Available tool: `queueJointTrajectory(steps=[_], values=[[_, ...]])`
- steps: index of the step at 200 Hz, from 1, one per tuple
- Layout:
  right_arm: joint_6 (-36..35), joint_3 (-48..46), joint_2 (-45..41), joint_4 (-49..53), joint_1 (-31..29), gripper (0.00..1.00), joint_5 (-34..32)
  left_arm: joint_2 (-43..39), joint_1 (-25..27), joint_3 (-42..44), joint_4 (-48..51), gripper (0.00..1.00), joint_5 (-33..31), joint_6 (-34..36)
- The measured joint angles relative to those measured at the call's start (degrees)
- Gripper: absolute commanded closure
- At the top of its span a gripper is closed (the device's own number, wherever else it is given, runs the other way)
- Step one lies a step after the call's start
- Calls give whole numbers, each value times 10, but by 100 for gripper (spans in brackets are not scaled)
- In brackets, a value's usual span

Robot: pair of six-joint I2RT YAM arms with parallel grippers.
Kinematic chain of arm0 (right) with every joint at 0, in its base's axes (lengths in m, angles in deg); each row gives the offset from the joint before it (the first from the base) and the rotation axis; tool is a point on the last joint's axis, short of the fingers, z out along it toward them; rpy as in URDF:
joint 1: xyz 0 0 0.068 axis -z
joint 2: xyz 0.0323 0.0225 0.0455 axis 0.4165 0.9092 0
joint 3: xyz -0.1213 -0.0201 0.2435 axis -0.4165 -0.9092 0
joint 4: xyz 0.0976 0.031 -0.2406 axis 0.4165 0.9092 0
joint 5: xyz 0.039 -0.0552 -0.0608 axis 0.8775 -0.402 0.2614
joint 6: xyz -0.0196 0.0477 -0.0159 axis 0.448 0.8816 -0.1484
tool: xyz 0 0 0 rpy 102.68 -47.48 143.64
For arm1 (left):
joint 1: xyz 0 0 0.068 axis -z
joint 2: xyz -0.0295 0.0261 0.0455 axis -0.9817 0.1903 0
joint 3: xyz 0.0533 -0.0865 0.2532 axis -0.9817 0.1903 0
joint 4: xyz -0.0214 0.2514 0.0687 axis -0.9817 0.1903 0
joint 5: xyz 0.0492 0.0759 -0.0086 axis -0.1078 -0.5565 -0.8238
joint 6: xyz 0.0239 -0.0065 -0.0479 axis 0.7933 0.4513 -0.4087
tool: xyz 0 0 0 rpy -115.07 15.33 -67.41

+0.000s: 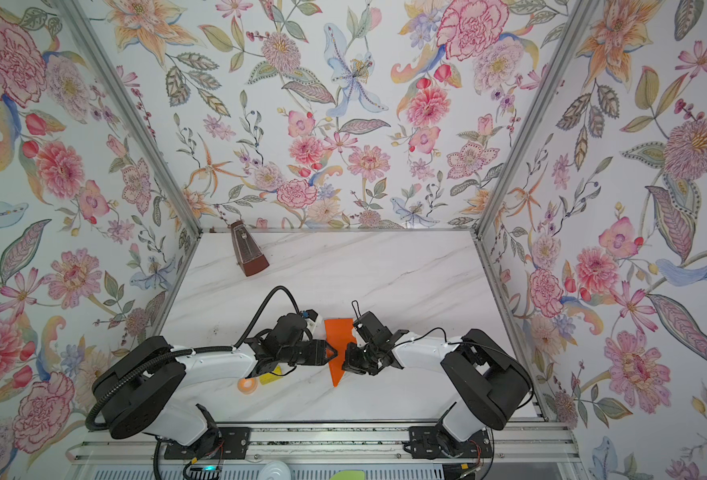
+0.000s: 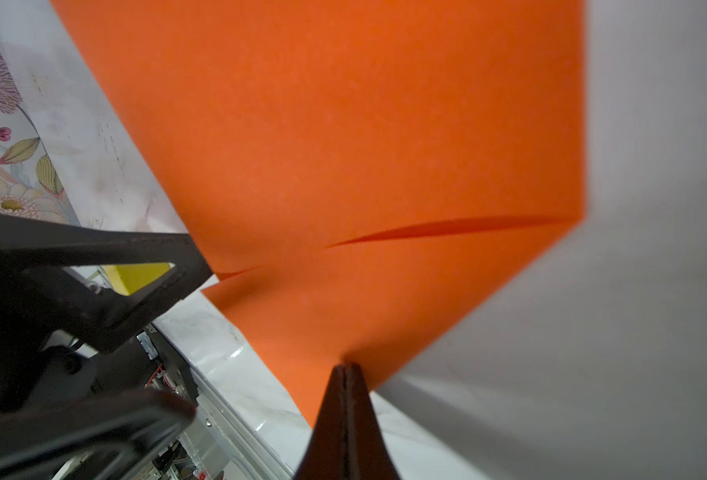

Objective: Fold a paper plane with a square sheet of paper (fold left side to right side)

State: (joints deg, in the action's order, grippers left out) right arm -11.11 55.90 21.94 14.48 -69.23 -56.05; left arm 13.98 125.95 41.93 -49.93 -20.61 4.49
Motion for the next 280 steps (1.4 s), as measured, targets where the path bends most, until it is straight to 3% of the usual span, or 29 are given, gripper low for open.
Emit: queueJointTrajectory(steps=[69, 127, 170, 208, 245, 280], values=[[6, -3, 4, -12, 0, 99, 0, 34, 0, -1, -19, 52, 3, -7], [6, -3, 4, -13, -1, 99, 0, 34, 0, -1, -17, 78, 3, -13], [10, -3, 4, -13, -2, 98, 0, 34, 0, -4, 6, 91, -1, -10], [12, -8, -13, -12, 7, 84, 0, 35, 0, -7, 18, 95, -8, -2], [17, -35, -66, -22, 64, 65, 2, 48, 0, -13, 23, 95, -10, 0], [24, -76, -71, -70, 121, 61, 29, 56, 0, -24, 30, 96, -10, 7]])
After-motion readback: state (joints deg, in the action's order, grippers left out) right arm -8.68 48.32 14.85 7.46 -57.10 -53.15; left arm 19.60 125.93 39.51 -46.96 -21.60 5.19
